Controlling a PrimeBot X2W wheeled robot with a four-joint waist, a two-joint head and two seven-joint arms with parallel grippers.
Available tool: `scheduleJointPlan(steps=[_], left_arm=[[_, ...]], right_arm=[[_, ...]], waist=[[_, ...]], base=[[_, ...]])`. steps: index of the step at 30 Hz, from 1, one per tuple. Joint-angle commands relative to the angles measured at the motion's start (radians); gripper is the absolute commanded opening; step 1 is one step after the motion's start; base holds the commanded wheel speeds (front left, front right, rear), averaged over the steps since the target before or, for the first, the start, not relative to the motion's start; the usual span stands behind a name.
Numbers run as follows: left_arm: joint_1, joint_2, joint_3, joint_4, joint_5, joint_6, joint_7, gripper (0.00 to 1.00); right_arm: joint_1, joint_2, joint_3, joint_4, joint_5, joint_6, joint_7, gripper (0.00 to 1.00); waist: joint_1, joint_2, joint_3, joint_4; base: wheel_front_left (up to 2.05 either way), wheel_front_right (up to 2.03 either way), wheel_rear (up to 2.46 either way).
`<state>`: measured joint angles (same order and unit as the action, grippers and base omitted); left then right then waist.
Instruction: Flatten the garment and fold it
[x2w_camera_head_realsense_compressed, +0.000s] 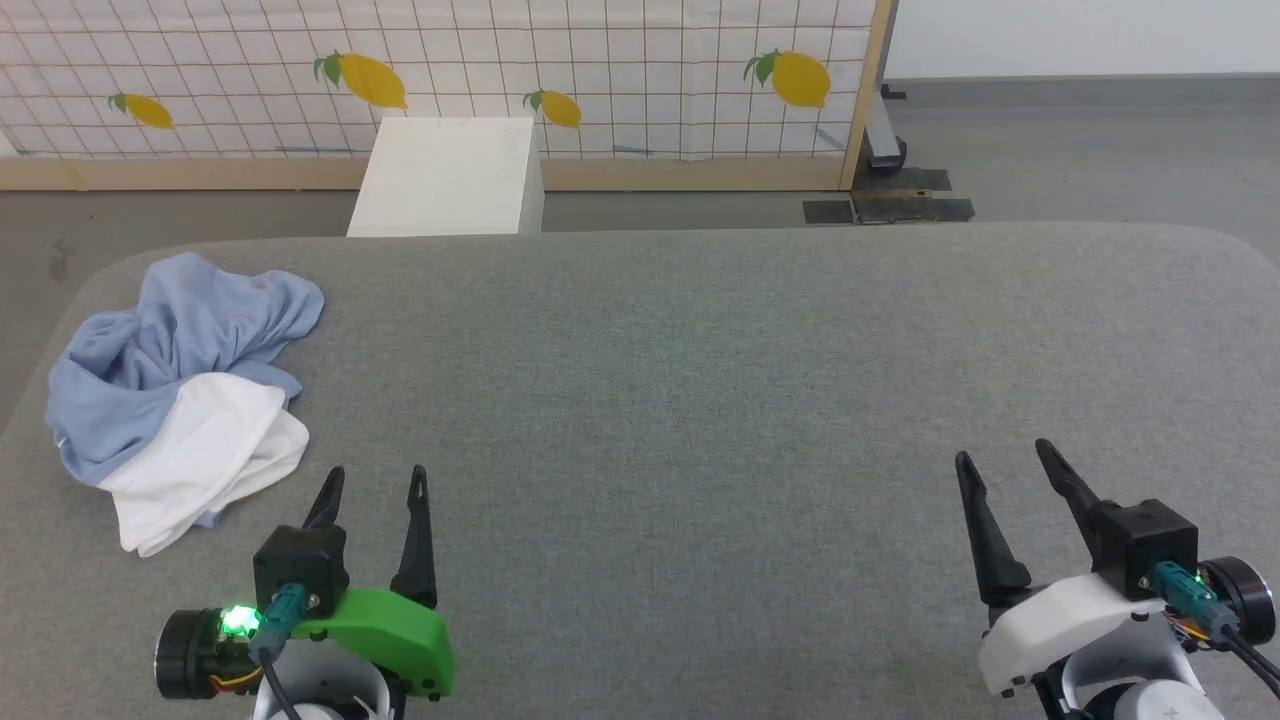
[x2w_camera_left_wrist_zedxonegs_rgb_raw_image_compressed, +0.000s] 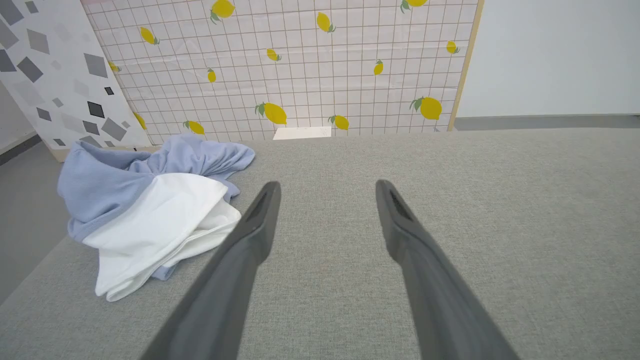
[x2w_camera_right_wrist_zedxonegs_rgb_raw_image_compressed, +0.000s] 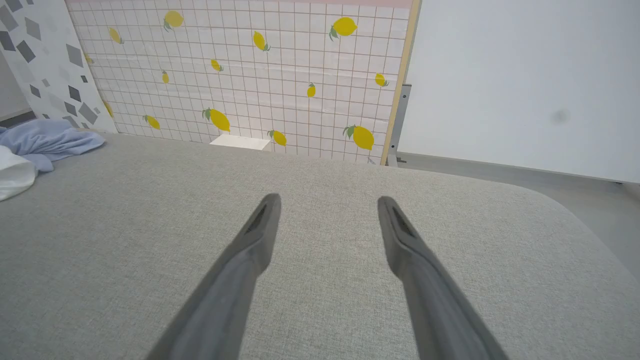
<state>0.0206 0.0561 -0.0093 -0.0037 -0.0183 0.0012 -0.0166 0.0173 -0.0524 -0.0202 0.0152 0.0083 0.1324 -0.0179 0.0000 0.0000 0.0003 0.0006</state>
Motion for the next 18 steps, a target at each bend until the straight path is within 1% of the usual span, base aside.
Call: scheduleJointPlan(steps=[1,9,18], left_arm=[[0.007,-0.001,0.0,0.001,-0.004,0.002,-0.01,1.0],[0.013,-0.001,0.0,0.0,-0.013,0.005,-0.026,1.0],[0.025,-0.001,0.001,0.0,-0.026,0.009,-0.045,1.0]], right_arm=[[0.001,0.0,-0.007,0.003,0.005,0.0,-0.01,1.0],[0.003,0.0,-0.022,0.01,0.006,0.0,-0.026,1.0],[0.006,0.001,-0.024,0.017,0.002,0.0,-0.045,1.0]], waist=[[0.0,0.0,0.0,0.001],[0.0,0.0,-0.003,0.013],[0.0,0.0,-0.01,0.042]], base=[[0.0,0.0,0.0],[0.0,0.0,0.0],[0.0,0.0,0.0]])
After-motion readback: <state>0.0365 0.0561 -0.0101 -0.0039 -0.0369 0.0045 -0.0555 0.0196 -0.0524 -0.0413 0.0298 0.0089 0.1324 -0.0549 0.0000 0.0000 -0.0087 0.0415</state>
